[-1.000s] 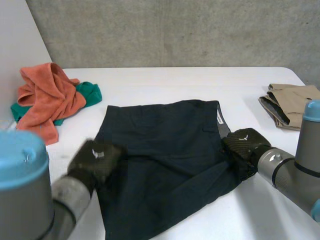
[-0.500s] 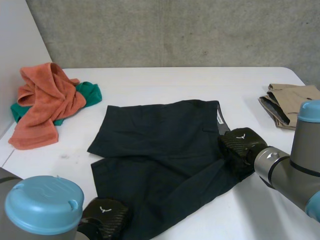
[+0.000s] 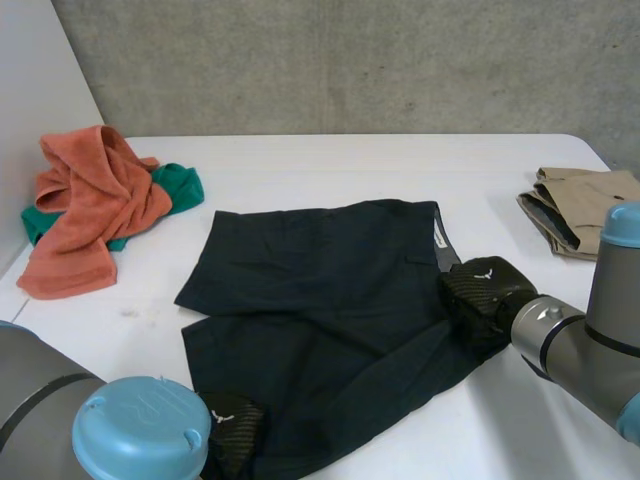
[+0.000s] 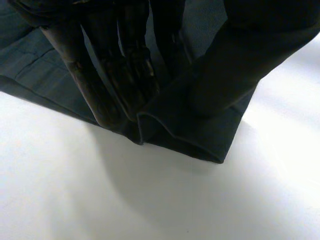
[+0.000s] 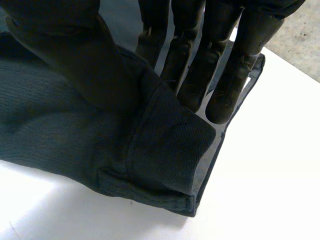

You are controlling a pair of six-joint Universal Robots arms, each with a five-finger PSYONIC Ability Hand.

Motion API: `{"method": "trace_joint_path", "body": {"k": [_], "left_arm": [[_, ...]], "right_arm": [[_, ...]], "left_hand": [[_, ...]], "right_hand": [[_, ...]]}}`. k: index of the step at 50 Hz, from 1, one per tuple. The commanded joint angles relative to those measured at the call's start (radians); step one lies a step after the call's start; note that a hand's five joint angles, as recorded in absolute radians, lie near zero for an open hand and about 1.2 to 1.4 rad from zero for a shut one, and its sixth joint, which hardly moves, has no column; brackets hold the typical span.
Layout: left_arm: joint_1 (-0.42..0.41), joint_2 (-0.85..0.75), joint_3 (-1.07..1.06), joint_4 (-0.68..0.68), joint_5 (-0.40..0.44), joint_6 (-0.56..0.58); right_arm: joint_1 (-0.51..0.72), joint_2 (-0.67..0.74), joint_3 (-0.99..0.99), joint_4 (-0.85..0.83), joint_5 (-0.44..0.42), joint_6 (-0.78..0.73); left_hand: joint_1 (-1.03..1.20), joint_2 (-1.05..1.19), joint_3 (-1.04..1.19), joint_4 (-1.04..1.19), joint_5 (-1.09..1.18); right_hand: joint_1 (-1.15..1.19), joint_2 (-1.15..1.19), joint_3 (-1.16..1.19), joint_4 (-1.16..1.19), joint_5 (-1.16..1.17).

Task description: Fold the laundry.

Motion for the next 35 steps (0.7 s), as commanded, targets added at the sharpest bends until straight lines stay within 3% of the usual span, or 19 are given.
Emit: {"method": "trace_joint_path", "body": {"k": [1, 7, 10, 12, 18, 24, 31, 35], "left_arm": [[-0.039, 0.021, 0.016, 0.010, -0.043, 0.035], [-0.014, 0.062, 0.082, 0.012, -0.045, 0.102], [0.055, 0.082, 0.144, 0.030, -0.040, 0.191], [0.119, 0.081, 0.211, 0.092, -0.036, 0.280], [0.210, -0.022, 0.371, 0.278, -0.030, 0.463], [0.291, -0.265, 0.628, 0.452, -0.005, 0.642], [0.323, -0.545, 0.889, 0.585, 0.128, 0.737], [0.342, -0.722, 1.088, 0.611, 0.135, 0.811]], "right_arm": [[-0.004, -0.023, 0.003, 0.000, -0.003, 0.000], [-0.002, -0.054, -0.017, 0.012, -0.001, -0.032], [-0.002, -0.069, -0.034, 0.002, -0.001, -0.078], [0.001, -0.072, -0.067, -0.009, 0.000, -0.104], [0.015, -0.022, -0.189, -0.098, -0.017, -0.124], [0.016, 0.190, -0.402, -0.268, -0.008, -0.118], [0.047, 0.482, -0.659, -0.420, 0.000, -0.140], [0.050, 0.622, -0.805, -0.439, -0.001, -0.176]], "left_hand": [[0.319, 0.246, 0.256, 0.245, 0.253], [0.319, 0.246, 0.256, 0.245, 0.253], [0.319, 0.246, 0.256, 0.245, 0.253], [0.319, 0.246, 0.256, 0.245, 0.253], [0.319, 0.246, 0.256, 0.245, 0.253], [0.319, 0.246, 0.256, 0.245, 0.253], [0.319, 0.246, 0.256, 0.245, 0.253], [0.319, 0.246, 0.256, 0.245, 0.253]], "right_hand": [[0.411, 0.224, 0.201, 0.205, 0.229], [0.411, 0.224, 0.201, 0.205, 0.229], [0.411, 0.224, 0.201, 0.205, 0.229], [0.411, 0.224, 0.201, 0.205, 0.229], [0.411, 0.224, 0.201, 0.205, 0.229], [0.411, 0.224, 0.201, 0.205, 0.229], [0.411, 0.224, 0.201, 0.205, 0.229], [0.411, 0.224, 0.201, 0.205, 0.229]]}}
